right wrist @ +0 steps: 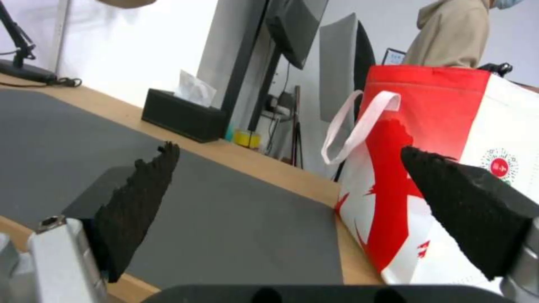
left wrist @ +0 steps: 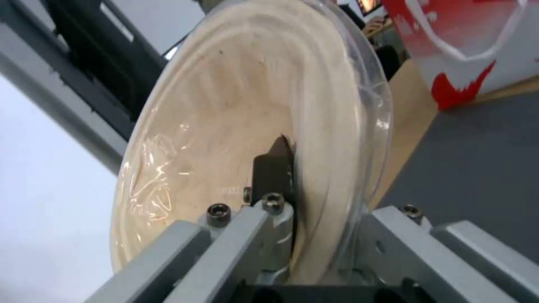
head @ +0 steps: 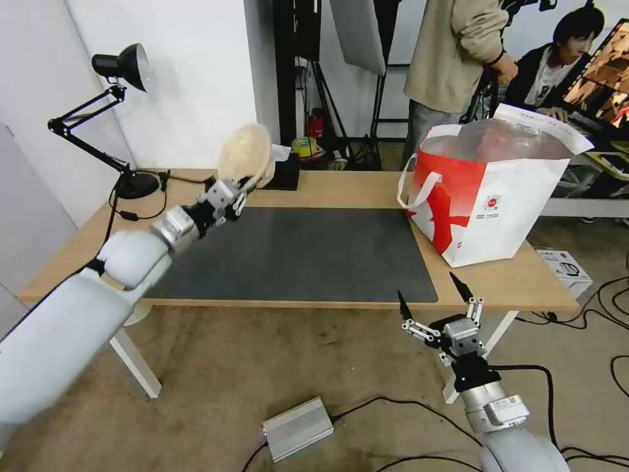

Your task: Pick up the trash from the table and place it into the takeout bag.

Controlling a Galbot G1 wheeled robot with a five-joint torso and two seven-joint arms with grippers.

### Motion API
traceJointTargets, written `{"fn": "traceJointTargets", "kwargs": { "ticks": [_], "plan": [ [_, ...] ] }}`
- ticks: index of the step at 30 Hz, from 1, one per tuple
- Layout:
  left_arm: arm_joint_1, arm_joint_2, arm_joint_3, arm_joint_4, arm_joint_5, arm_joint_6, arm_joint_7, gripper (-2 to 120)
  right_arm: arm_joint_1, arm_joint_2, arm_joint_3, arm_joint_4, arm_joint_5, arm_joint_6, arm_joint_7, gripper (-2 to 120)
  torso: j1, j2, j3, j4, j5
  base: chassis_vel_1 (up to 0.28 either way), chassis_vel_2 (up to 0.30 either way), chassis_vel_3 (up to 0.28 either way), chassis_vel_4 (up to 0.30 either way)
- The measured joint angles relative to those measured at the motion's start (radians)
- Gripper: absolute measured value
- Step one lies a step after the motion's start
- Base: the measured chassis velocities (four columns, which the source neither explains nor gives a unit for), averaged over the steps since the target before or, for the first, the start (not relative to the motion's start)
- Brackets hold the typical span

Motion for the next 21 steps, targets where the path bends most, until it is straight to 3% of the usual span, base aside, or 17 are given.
{"fn": "traceJointTargets", "kwargs": {
  "ticks": [9,13,21],
  "plan": [
    [-0.161,-0.046,0.140,0.058,-0.025,0.014,-0.019,1,0.000,0.000,0.000,0.000,0.000,0.000,0.000,100,0.000,0.000,0.000,0.0001,0.0000,0.000,0.000,0.000,0.000],
    [-0.289,-0.129,0.250,0.139,-0.030,0.019,-0.020,1,0.000,0.000,0.000,0.000,0.000,0.000,0.000,100,0.000,0.000,0.000,-0.0001,0.0001,0.000,0.000,0.000,0.000],
    [-0.392,-0.223,0.345,0.227,-0.022,0.021,-0.024,1,0.000,0.000,0.000,0.000,0.000,0.000,0.000,100,0.000,0.000,0.000,0.0000,0.0002,0.000,0.000,0.000,0.000]
  ]
}}
